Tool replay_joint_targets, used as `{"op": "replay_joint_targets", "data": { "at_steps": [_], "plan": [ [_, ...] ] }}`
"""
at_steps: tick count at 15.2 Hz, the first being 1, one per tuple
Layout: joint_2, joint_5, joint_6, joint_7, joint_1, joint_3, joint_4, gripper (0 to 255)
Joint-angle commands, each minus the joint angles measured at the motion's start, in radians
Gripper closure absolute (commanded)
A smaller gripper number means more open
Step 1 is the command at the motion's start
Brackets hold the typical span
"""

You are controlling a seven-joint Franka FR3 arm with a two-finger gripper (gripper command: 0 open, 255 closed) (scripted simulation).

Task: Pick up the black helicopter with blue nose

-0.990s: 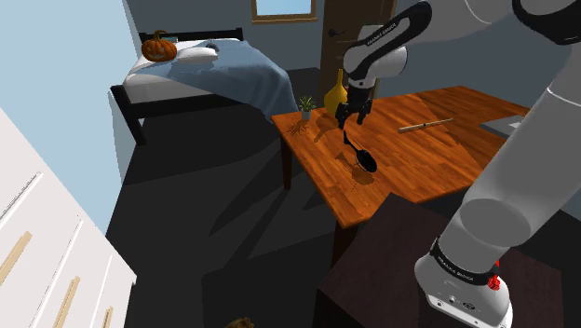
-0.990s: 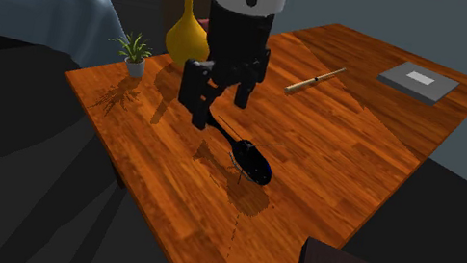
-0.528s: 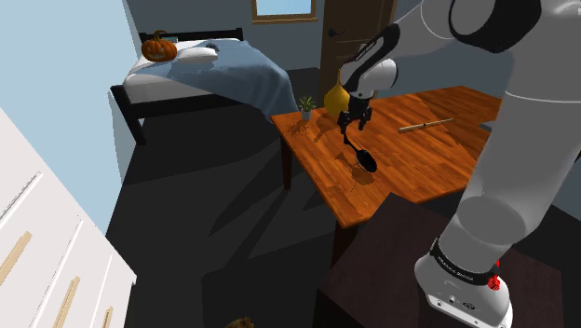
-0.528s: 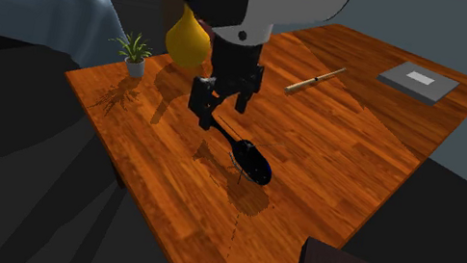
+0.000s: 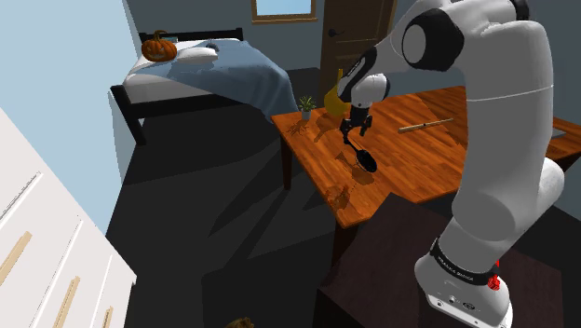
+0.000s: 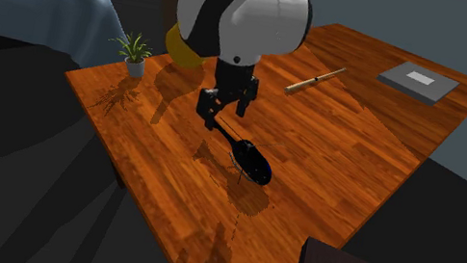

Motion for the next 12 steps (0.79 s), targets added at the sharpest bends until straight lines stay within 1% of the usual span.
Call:
{"op": "replay_joint_targets", "data": {
  "at_steps": [1,5,12],
  "plan": [
    [0.073,0.024,0.002,-0.012,-0.03,0.008,0.065,0],
    [0.217,0.058,-0.005,-0.025,-0.094,0.023,0.21,0],
    [0.283,0.08,0.041,-0.039,-0.112,0.044,0.228,0]
  ]
}}
